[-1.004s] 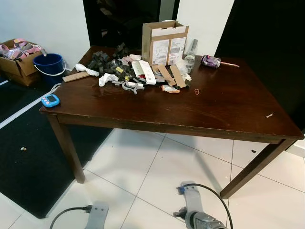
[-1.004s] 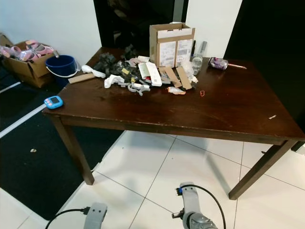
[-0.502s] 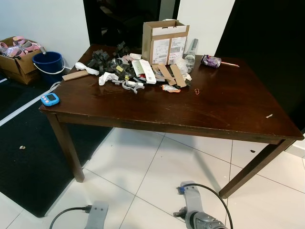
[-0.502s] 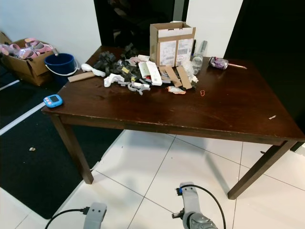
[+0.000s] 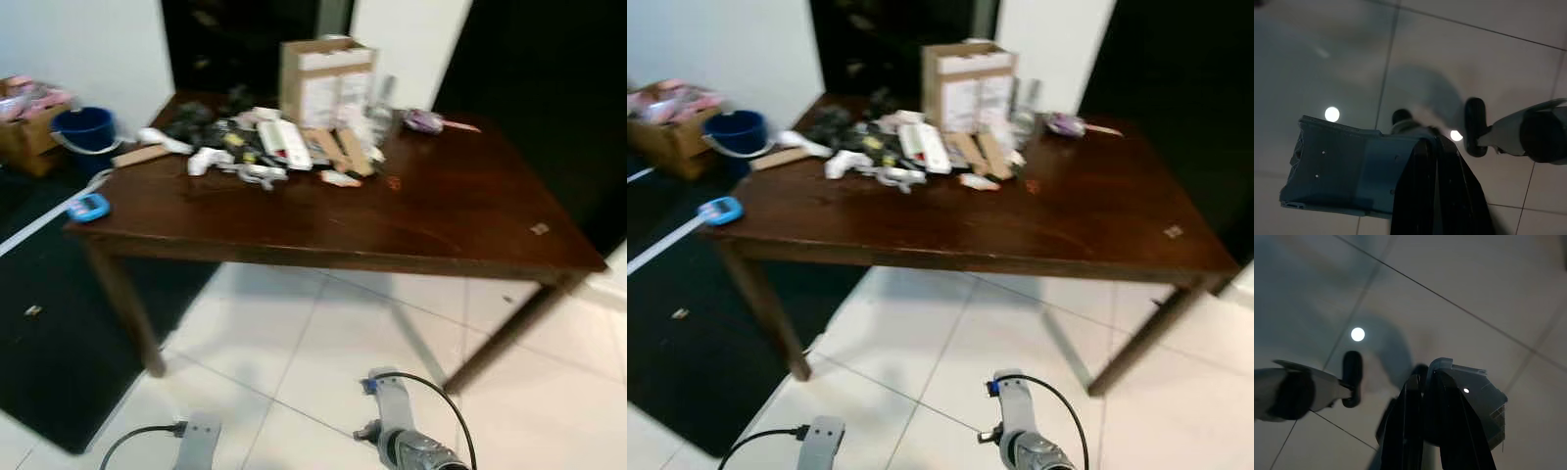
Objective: Picking trash to rubbish bin
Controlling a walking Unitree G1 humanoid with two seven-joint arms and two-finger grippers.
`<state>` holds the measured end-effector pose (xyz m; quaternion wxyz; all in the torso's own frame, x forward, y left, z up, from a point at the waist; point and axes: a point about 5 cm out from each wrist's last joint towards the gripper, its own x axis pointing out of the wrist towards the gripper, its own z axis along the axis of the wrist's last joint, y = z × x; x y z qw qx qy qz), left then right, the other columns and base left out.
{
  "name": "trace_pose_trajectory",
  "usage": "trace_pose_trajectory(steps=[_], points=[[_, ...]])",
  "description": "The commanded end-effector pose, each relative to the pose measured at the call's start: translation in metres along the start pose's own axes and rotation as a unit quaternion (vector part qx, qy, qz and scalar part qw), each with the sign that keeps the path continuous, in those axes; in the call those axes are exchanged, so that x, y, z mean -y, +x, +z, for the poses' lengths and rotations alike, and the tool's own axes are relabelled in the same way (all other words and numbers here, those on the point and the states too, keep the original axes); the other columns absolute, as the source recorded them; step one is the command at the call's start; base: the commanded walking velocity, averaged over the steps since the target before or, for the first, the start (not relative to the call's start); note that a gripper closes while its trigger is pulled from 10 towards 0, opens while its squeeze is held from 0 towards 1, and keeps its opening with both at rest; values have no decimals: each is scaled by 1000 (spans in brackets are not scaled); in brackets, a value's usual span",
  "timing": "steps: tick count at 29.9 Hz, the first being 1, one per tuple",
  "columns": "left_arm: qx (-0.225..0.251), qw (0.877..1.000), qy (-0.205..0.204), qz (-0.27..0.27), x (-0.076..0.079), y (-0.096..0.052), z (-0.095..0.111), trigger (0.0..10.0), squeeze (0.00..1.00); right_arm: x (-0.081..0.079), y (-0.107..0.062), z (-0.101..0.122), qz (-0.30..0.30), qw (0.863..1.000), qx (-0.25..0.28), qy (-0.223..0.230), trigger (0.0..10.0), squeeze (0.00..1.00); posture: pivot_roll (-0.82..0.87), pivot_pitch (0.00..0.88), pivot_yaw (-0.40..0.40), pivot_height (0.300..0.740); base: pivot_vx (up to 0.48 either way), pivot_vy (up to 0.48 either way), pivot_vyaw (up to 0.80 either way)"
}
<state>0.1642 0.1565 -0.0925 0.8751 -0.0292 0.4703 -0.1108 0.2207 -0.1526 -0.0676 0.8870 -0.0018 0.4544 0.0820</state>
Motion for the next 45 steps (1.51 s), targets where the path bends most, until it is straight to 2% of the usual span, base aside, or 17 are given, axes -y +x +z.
trace_pose_trajectory(steps=[1, 27, 45], points=[[-6, 1000, -4, -10, 8, 2, -2, 10000, 0, 4, -1, -5, -4, 1000, -10, -4, 10000, 0, 136, 35, -56, 740, 0, 0, -800], [-4, 1000, -8, -12, 14, 3, -3, 10000, 0, 9, -2, -5, -5, 1000, -14, -16, 10000, 0, 128, 36, -66, 740, 0, 0, -800], [-13, 1000, -9, 13, 5, 0, -9, 10000, 0, 9, -2, -6, -5, 1000, -16, -19, 10000, 0, 129, 41, -69, 740, 0, 0, -800]])
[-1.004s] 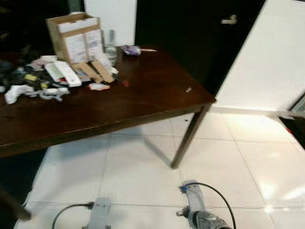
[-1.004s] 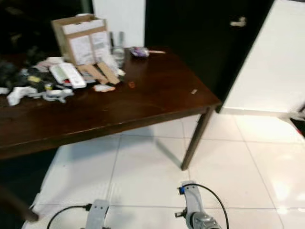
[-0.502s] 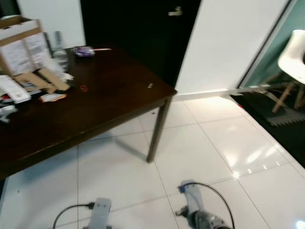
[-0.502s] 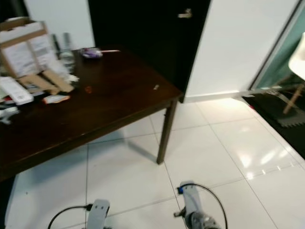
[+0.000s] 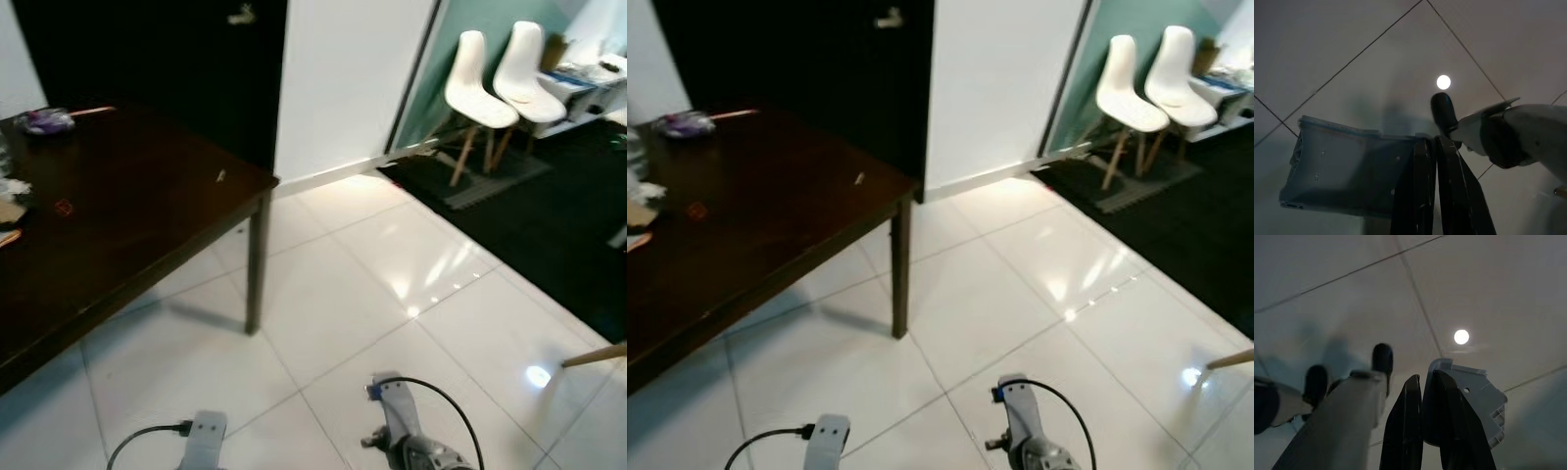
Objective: Picking trash to rubbish bin
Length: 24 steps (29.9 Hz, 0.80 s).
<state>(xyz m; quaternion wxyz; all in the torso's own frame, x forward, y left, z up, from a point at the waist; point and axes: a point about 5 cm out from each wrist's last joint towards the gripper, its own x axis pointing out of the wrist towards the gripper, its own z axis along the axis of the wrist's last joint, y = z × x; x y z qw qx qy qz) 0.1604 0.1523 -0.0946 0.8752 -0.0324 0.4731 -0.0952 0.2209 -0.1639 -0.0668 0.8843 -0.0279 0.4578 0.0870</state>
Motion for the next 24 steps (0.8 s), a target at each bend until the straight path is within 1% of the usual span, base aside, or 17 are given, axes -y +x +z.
trace_pose_trajectory(steps=[1, 9, 24], points=[[-11, 1000, 2, 2, 0, -1, -5, 10000, 0, -3, 0, -5, 3, 1000, -9, 6, 10000, 0, 130, 38, -68, 740, 0, 0, -800], [-11, 1000, 5, 7, -4, -1, -4, 10000, 0, -5, 1, -3, 4, 1000, -8, 8, 10000, 0, 133, 34, -64, 740, 0, 0, -800], [-14, 1000, 4, 8, -5, -2, -5, 10000, 0, -6, 1, -2, 5, 1000, -7, 9, 10000, 0, 139, 33, -67, 740, 0, 0, -800]])
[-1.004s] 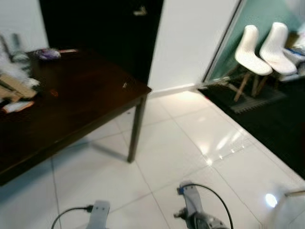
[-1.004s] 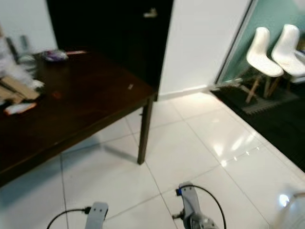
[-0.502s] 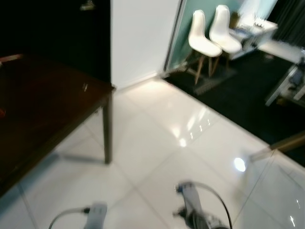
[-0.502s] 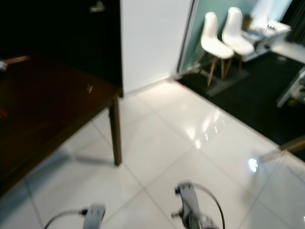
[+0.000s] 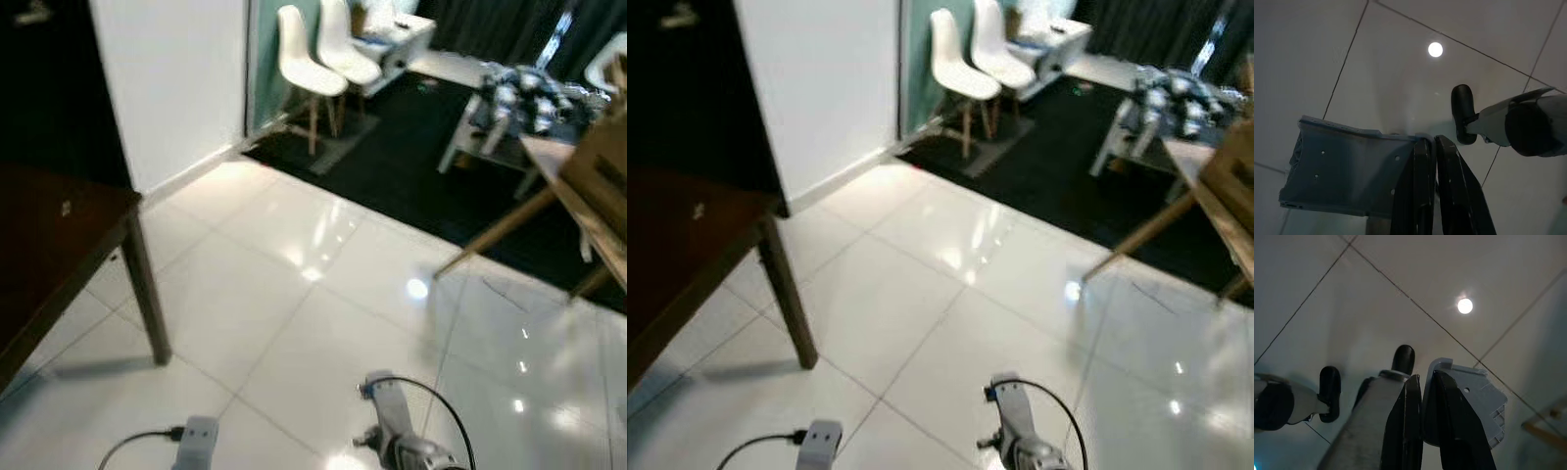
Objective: Picking trash to rubbish bin
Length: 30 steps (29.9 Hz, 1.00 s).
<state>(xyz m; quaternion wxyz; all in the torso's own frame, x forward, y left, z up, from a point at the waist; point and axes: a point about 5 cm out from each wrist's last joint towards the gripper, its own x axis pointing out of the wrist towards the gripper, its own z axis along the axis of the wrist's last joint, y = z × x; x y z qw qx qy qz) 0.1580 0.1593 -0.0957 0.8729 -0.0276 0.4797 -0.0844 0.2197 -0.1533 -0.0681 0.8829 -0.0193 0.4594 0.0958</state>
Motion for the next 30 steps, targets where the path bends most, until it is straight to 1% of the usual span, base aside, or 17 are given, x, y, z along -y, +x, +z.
trace_pose_trajectory(steps=[1, 11, 28, 30], points=[[-6, 1000, 4, -3, 2, 0, -2, 10000, 0, 4, -1, -2, -7, 1000, -6, 5, 10000, 0, 139, 33, -67, 740, 0, 0, -800], [-3, 1000, -4, -2, 3, 0, -2, 10000, 0, 3, -1, -2, -4, 1000, -7, -1, 10000, 0, 151, 36, -72, 740, 0, 0, -800], [-4, 1000, -4, -6, 4, 0, -3, 10000, 0, 4, -1, -3, -6, 1000, -8, 3, 10000, 0, 146, 39, -70, 740, 0, 0, -800], [-6, 1000, -6, -9, 4, 0, -3, 10000, 0, 5, -1, -3, -6, 1000, -7, 2, 10000, 0, 144, 39, -70, 740, 0, 0, 0]])
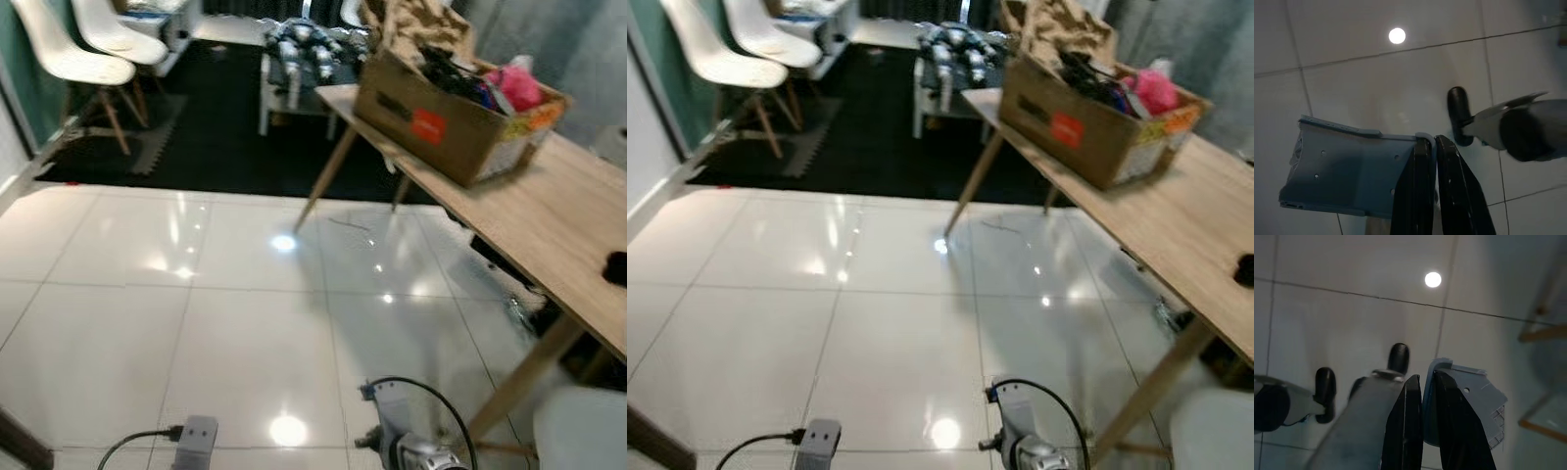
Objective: Picking trash to rubbish bin
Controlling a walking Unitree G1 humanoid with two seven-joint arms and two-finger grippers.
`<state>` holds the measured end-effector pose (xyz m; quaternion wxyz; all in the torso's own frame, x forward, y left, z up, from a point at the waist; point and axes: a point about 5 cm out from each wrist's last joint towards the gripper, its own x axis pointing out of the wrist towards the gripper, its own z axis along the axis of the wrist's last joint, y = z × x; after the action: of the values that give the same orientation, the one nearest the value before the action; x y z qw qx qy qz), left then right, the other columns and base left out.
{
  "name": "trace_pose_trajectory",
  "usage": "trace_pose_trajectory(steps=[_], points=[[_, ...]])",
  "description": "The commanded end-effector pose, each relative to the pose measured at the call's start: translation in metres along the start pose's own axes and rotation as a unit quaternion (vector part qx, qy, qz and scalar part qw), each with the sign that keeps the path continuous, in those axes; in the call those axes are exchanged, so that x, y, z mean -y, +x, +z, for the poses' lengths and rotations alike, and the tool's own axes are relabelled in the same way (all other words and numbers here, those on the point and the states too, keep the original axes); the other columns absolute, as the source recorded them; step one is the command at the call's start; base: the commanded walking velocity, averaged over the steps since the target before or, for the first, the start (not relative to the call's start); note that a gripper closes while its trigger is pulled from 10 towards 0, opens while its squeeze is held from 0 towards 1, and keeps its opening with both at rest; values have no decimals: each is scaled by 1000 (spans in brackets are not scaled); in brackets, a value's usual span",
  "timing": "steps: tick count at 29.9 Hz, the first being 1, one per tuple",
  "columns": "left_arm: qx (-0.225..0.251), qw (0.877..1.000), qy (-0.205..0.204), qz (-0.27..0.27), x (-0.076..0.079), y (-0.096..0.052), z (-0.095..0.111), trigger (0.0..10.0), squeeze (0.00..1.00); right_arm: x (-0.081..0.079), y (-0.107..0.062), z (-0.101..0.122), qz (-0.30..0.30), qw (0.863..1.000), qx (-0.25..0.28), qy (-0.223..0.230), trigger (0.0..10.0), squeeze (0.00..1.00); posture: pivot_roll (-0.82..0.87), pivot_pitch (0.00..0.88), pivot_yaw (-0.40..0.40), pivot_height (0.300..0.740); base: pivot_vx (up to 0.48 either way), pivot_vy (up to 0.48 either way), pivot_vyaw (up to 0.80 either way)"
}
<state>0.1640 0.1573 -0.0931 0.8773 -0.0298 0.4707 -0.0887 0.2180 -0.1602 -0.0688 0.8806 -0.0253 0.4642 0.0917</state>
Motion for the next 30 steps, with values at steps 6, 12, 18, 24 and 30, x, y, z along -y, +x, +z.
trace_pose_trajectory(steps=[6, 12, 18, 24, 30], points=[[-16, 1000, -6, -12, 4, -1, -10, 10000, 0, 1, 0, -2, -2, 1000, -1, 8, 10000, 0, 138, 39, -70, 740, 43, 0, 0], [-15, 1000, 0, -18, 6, -1, -9, 10000, 0, 2, -1, -2, -3, 1000, -2, 9, 10000, 0, 133, 42, -69, 740, 314, 0, 0], [-10, 1000, 1, -23, 7, 0, -6, 10000, 0, 3, -1, -3, -5, 1000, -2, 9, 10000, 0, 128, 42, -71, 740, 365, 0, 0], [-10, 1000, 1, -26, 8, 0, -5, 10000, 0, 4, -1, -2, -6, 1000, -2, 10, 10000, 0, 124, 40, -68, 740, 371, 0, -267], [-11, 1000, 2, -25, 6, 0, -5, 10000, 0, 3, -1, -2, -5, 1000, -3, 9, 10000, 0, 124, 38, -68, 740, 377, 0, -800]])
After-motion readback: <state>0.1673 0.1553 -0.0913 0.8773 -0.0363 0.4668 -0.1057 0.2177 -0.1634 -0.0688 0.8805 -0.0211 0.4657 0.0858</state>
